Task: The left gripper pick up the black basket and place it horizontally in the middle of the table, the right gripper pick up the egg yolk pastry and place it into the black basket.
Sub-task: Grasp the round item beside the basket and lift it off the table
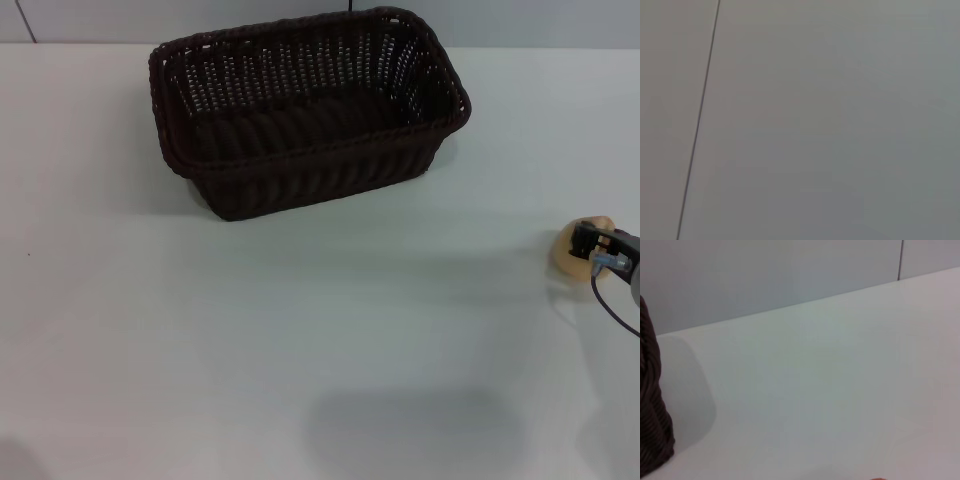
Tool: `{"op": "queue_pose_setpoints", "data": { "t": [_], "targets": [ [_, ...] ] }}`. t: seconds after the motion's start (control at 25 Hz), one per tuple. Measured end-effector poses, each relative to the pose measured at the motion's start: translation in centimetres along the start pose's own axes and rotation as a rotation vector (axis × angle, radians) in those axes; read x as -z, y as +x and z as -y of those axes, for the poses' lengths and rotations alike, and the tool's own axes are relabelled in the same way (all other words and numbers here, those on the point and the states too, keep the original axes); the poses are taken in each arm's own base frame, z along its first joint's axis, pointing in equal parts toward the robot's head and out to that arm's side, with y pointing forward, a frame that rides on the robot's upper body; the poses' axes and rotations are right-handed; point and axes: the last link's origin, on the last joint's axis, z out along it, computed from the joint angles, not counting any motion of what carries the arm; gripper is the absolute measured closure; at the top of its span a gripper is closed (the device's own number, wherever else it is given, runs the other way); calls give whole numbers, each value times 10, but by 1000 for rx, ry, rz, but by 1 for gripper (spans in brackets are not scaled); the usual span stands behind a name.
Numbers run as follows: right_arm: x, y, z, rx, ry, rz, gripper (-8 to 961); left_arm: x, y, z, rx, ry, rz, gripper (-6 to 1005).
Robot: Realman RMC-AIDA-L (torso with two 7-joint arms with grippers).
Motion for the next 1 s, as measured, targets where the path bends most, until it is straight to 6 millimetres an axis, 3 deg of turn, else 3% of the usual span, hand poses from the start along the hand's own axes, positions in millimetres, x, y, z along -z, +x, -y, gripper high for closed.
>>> {"op": "queue_pose_setpoints", "data": {
  "t": [0.36,0.72,1.0],
  "targets": [
    [0,-2,0,1,0,5,756,0,2,-1,3,-7,-10,637],
    [1,-6,0,20,7,28,858,-1,2,-2,4,-8,-11,637],
    [8,-26,1,59,34,118,868,-1,2,-2,5,-9,-13,637]
  ]
}}
